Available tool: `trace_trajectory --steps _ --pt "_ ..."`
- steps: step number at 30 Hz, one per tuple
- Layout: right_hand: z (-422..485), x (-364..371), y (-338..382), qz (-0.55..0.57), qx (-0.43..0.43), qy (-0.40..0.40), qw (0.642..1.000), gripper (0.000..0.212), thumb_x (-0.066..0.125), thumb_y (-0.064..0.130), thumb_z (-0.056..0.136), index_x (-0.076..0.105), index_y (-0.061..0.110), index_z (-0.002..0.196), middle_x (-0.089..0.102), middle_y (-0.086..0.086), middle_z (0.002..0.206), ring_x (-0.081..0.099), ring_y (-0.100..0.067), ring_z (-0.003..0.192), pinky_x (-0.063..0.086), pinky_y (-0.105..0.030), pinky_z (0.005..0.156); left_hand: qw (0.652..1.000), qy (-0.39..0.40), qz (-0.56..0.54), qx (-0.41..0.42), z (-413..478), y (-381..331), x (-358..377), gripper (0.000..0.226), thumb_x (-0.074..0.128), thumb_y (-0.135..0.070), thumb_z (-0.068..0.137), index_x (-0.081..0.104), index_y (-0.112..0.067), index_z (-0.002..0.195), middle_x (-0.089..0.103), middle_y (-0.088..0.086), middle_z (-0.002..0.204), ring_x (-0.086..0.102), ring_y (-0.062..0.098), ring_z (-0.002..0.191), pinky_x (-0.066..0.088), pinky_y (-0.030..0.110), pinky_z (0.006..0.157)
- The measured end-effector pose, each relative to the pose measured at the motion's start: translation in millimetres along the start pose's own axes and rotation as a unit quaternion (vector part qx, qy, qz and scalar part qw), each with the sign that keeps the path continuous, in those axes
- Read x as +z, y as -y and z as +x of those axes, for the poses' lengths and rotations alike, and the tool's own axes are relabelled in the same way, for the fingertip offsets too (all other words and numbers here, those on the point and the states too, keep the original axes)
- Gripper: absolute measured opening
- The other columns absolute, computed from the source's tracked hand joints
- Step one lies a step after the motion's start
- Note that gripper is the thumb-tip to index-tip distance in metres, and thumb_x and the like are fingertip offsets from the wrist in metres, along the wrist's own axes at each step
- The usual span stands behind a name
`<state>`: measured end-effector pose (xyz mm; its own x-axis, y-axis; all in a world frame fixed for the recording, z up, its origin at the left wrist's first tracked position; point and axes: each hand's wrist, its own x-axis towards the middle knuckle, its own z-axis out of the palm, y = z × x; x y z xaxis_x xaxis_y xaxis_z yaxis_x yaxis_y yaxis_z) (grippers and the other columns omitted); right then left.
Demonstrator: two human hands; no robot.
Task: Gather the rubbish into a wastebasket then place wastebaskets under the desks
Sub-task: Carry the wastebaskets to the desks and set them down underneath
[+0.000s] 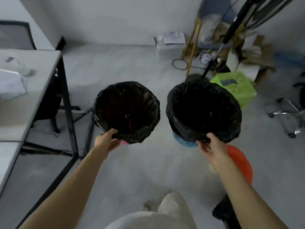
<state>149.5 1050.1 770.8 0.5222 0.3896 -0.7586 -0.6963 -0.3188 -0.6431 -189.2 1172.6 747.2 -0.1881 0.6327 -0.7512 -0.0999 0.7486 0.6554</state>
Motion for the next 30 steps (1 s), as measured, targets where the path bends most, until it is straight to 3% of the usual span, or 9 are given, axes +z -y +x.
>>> trace_trajectory --steps 2,5,9,14,16,19,22,26,30 --pt "1 23 22 0.015 -0.024 0.030 0.999 0.008 0.051 0.009 0.098 0.054 0.004 0.092 0.062 -0.019 0.089 0.062 -0.026 0.075 0.055 -0.022 0.045 1.000 0.014 -0.021 0.017 6 -31 6 0.018 0.066 -0.015 0.092 0.061 -0.005 0.105 0.068 0.009 0.088 0.070 0.030 0.081 0.060 0.039 0.074" --pt "16 60 47 0.016 -0.038 0.049 0.998 0.007 0.051 0.006 0.098 0.056 0.001 0.100 0.061 -0.019 0.089 0.062 -0.027 0.078 0.057 -0.024 0.048 0.999 0.007 -0.044 0.019 29 -66 14 0.023 0.067 -0.013 0.091 0.059 -0.002 0.110 0.066 0.011 0.093 0.068 0.030 0.080 0.057 0.037 0.068" --pt "59 135 84 -0.016 -0.054 0.072 0.996 0.007 0.052 0.005 0.096 0.056 0.001 0.092 0.061 -0.018 0.084 0.061 -0.027 0.072 0.054 -0.023 0.044 0.998 -0.009 -0.061 0.023 77 -124 33 0.015 0.066 -0.012 0.090 0.061 -0.003 0.101 0.064 0.011 0.094 0.068 0.028 0.077 0.058 0.033 0.060" --pt "111 250 131 -0.044 -0.036 0.110 0.992 0.008 0.052 0.006 0.094 0.058 0.003 0.090 0.067 -0.009 0.056 0.066 -0.018 0.050 0.051 -0.021 0.041 0.996 -0.037 -0.072 0.031 128 -205 52 0.007 0.066 -0.009 0.088 0.061 -0.004 0.091 0.066 0.014 0.098 0.070 0.029 0.076 0.060 0.034 0.059" --pt "121 298 150 -0.064 -0.027 0.123 0.990 0.011 0.052 0.007 0.095 0.057 0.003 0.087 0.065 -0.007 0.050 0.065 -0.020 0.053 0.051 -0.020 0.040 0.995 -0.046 -0.078 0.034 145 -235 55 0.007 0.066 -0.009 0.087 0.061 -0.004 0.090 0.067 0.016 0.098 0.070 0.029 0.075 0.060 0.032 0.058" --pt "132 382 175 -0.107 -0.020 0.137 0.985 0.014 0.052 0.007 0.097 0.055 0.002 0.084 0.063 -0.017 0.068 0.057 -0.024 0.067 0.054 -0.022 0.042 0.991 -0.064 -0.111 0.044 177 -286 52 0.008 0.066 -0.009 0.087 0.061 -0.004 0.091 0.068 0.018 0.099 0.071 0.029 0.075 0.062 0.034 0.062" --pt "148 468 190 -0.136 -0.016 0.160 0.977 0.011 0.051 0.009 0.100 0.054 -0.002 0.101 0.058 -0.017 0.085 0.058 -0.024 0.073 0.056 -0.023 0.045 0.983 -0.082 -0.156 0.049 215 -341 43 0.007 0.066 -0.006 0.087 0.060 -0.002 0.089 0.069 0.018 0.093 0.073 0.029 0.068 0.060 0.032 0.055" --pt "175 598 197 -0.153 -0.031 0.194 0.969 0.010 0.049 0.010 0.101 0.053 0.002 0.103 0.057 -0.016 0.090 0.058 -0.024 0.077 0.055 -0.022 0.043 0.975 -0.083 -0.200 0.055 289 -422 20 0.009 0.066 -0.006 0.087 0.062 0.000 0.092 0.069 0.018 0.091 0.071 0.025 0.063 0.059 0.030 0.051" --pt "175 718 208 -0.162 -0.034 0.208 0.964 0.019 0.050 0.010 0.100 0.049 -0.001 0.116 0.058 -0.018 0.091 0.059 -0.025 0.078 0.056 -0.023 0.045 0.975 -0.078 -0.200 0.063 351 -502 -8 0.022 0.065 -0.008 0.088 0.063 0.000 0.107 0.071 0.020 0.105 0.072 0.028 0.078 0.061 0.030 0.057"
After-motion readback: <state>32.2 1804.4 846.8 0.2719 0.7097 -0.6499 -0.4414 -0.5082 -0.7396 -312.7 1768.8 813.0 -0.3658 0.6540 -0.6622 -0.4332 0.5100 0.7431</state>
